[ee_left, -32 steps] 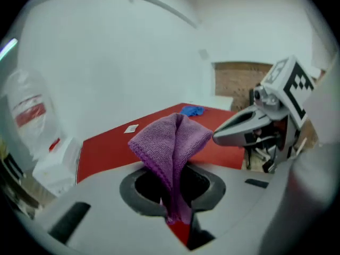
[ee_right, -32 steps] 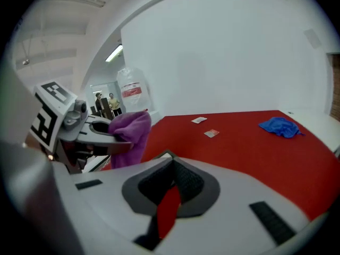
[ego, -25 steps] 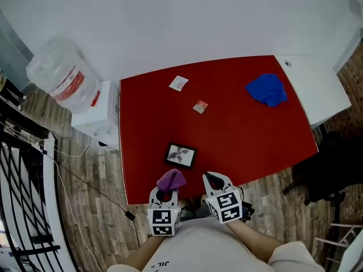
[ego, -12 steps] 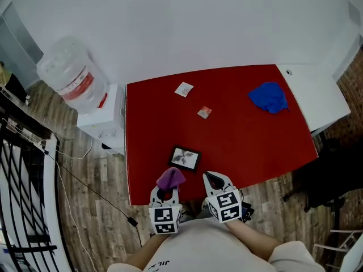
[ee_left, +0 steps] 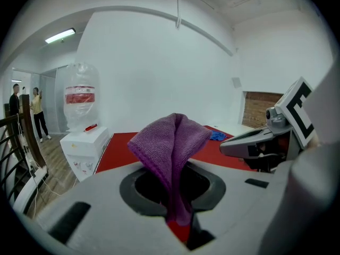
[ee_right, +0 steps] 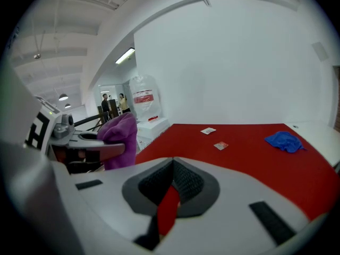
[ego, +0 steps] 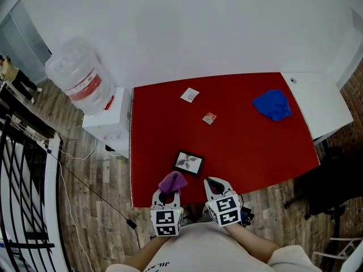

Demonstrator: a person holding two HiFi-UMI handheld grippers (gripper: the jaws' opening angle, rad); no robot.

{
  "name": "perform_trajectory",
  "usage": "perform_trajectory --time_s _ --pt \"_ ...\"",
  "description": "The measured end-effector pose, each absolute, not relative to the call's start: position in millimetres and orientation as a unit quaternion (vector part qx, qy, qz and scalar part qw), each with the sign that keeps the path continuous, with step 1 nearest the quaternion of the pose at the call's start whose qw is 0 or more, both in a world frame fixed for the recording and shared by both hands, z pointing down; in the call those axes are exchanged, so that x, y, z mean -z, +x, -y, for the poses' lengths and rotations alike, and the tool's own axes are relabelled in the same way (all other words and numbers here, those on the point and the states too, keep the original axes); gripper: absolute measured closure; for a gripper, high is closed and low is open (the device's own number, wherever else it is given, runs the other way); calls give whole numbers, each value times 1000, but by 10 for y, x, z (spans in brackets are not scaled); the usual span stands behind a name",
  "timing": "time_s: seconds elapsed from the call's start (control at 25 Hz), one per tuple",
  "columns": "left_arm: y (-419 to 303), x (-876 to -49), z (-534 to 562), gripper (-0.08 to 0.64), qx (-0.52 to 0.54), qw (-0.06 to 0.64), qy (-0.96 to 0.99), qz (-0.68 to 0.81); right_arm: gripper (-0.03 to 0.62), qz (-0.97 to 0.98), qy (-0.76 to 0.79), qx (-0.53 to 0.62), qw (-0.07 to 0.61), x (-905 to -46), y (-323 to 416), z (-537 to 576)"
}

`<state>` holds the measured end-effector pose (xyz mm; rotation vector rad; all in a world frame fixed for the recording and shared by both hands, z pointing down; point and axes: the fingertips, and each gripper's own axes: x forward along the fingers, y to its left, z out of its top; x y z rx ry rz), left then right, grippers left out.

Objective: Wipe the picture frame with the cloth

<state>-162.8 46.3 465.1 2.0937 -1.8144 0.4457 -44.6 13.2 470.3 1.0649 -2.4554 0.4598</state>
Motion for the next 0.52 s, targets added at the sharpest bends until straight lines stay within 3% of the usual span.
perform_trajectory --time_s 0.52 --pt "-1660 -4669 -444 497 -155 173 735 637 589 883 380 -172 214 -4734 -488 -117"
